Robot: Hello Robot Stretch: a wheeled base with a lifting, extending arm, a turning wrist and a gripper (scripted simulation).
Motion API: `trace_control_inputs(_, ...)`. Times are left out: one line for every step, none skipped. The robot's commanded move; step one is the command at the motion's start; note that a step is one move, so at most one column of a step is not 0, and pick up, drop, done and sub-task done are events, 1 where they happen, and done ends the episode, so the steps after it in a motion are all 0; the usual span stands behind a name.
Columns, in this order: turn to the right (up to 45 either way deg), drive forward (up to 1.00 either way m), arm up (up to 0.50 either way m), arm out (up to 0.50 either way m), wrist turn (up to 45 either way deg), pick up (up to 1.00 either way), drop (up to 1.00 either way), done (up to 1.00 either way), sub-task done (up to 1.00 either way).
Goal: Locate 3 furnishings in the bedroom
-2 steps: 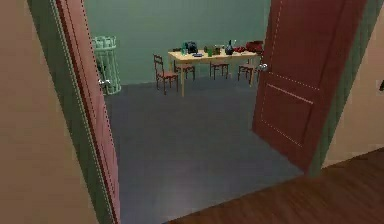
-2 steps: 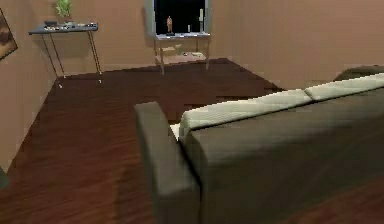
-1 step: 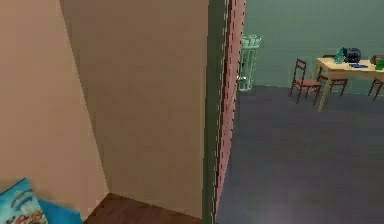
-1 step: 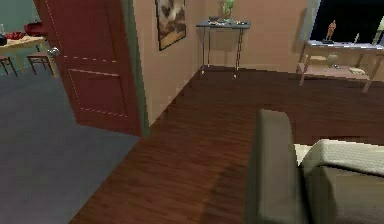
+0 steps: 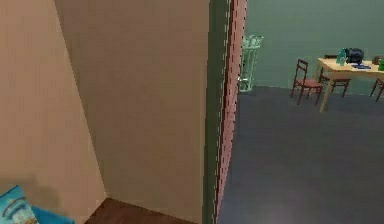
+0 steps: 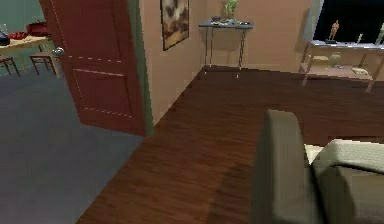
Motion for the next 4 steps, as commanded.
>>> trace_control_inputs(45.0,0.0,0.0,0.0,0.0,0.0,0.0,0.0,0.0)
trace_control_inputs(6.0,0.0,0.0,0.0,0.0,0.0,0.0,0.0,0.0)
trace_control_inputs(0.0,0.75,0.0,0.0,0.0,0.0,0.0,0.0,0.0)
trace_control_inputs(-15.0,0.0,0.0,0.0,0.0,0.0,0.0,0.0,0.0)
